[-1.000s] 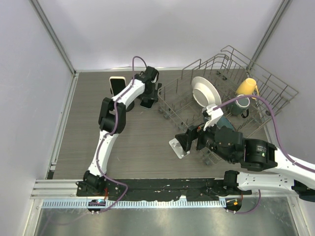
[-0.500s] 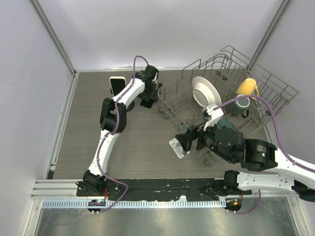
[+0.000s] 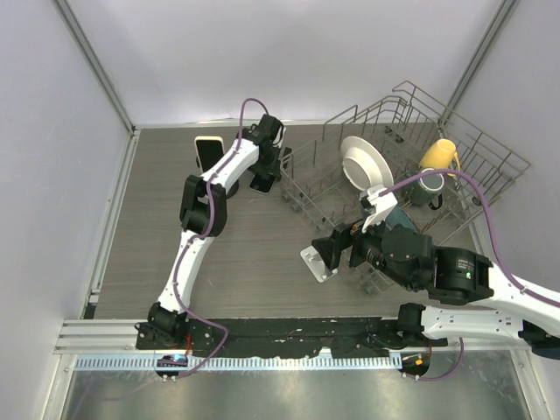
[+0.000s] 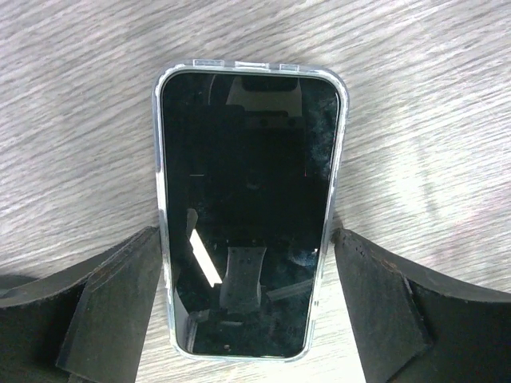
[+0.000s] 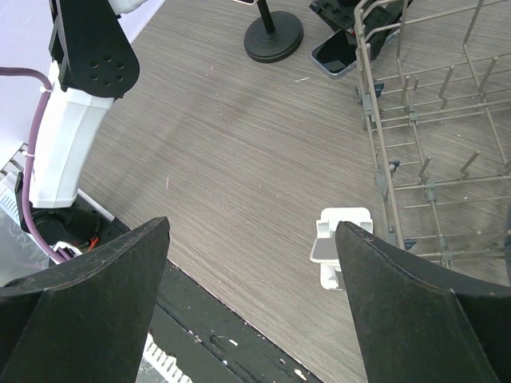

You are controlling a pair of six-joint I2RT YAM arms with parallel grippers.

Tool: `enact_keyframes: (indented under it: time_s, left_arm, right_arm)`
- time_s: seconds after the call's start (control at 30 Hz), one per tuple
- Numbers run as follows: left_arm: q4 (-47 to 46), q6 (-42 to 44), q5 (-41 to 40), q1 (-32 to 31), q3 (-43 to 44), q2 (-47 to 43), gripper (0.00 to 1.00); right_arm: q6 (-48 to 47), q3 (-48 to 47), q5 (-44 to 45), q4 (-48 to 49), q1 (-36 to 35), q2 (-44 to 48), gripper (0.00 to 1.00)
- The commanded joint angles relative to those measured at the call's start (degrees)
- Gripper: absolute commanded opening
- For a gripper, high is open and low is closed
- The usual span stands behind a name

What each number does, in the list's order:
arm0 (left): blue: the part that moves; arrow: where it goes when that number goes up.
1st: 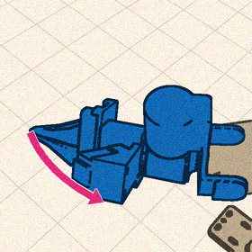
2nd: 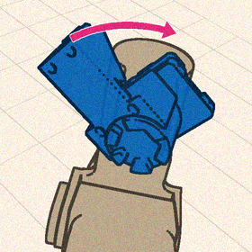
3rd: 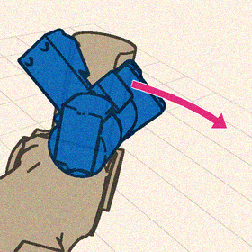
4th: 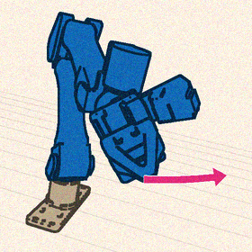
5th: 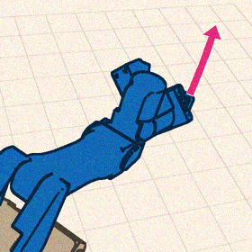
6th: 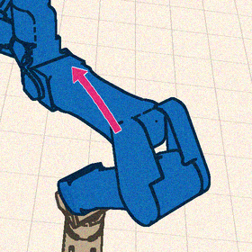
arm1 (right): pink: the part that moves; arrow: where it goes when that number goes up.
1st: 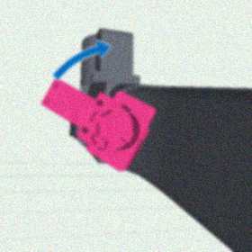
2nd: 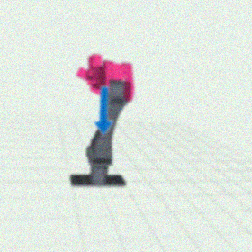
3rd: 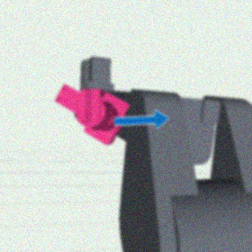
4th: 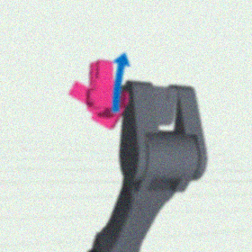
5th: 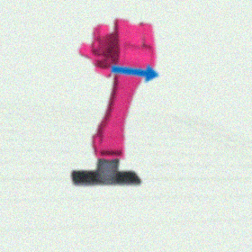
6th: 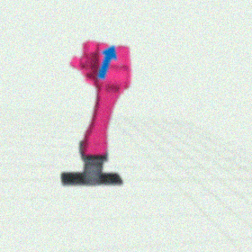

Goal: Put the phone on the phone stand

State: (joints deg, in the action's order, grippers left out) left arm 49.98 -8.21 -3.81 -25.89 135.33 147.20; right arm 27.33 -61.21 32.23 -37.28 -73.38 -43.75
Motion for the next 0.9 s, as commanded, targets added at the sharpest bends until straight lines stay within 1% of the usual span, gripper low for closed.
enact_keyframes:
  time_s: [0.0, 0.07, 0.13, 0.17, 0.2, 0.27, 0.3, 0.33, 0.37, 0.4, 0.43, 0.63, 0.87]
  left_arm:
    - [0.5, 2.8, 0.2, -0.4, 1.3, 3.2, 0.89]
    - [0.7, 3.0, 1.3, -0.4, 1.0, 3.4, 0.87]
    - [0.8, 3.1, 1.7, -0.4, 0.8, 3.7, 0.82]
    - [1.2, 3.1, 1.7, -0.4, 0.6, 3.8, 0.78]
    - [1.3, 3.1, 1.6, -0.4, 0.6, 3.7, 0.66]
    - [1.2, 2.8, 1.6, -0.4, 0.2, 3.4, 0.54]
    - [1.3, 2.8, 1.4, -0.4, 0.2, 3.3, 0.43]
    - [1.3, 2.8, 1.3, -0.4, 0.5, 2.8, 0.38]
    - [1.4, 2.7, 0.9, -0.2, 0.7, 2.7, 0.28]
    - [1.5, 2.5, 0.6, 0.0, 1.0, 2.4, 0.02]
    - [1.4, 2.3, 0.2, 0.0, 1.0, 1.7, 0.00]
    - [0.1, 1.6, -1.9, 0.5, 0.9, -1.0, 0.00]
    - [-4.6, -1.1, -1.7, 1.4, 1.3, -6.2, 0.00]
  right_arm:
    - [0.4, -1.5, 0.2, 1.8, 0.1, 0.1, 0.90]
    - [0.5, -1.5, 0.4, 1.8, 0.1, 0.2, 0.90]
    - [0.5, -1.5, 0.4, 1.8, 0.1, 0.2, 0.90]
    - [0.6, -1.5, 0.3, 1.7, 0.1, 0.3, 0.90]
    - [0.6, -1.5, 0.4, 1.7, 0.1, 0.3, 0.90]
    - [0.6, -1.5, 0.5, 1.7, 0.1, 0.2, 0.91]
    - [0.6, -1.5, 0.5, 1.8, 0.1, 0.2, 0.90]
    - [0.6, -1.6, 0.3, 1.8, 0.1, 0.1, 0.90]
    - [0.5, -1.6, 0.3, 1.9, 0.1, 0.0, 0.90]
    - [0.6, -1.8, 0.2, 1.9, 0.1, 0.0, 0.90]
    - [0.7, -1.9, 0.2, 1.9, 0.1, 0.1, 0.90]
    - [1.0, -1.6, 0.2, 1.9, 0.1, 0.3, 0.91]
    - [1.0, -1.5, 0.3, 1.9, 0.1, 0.3, 0.90]
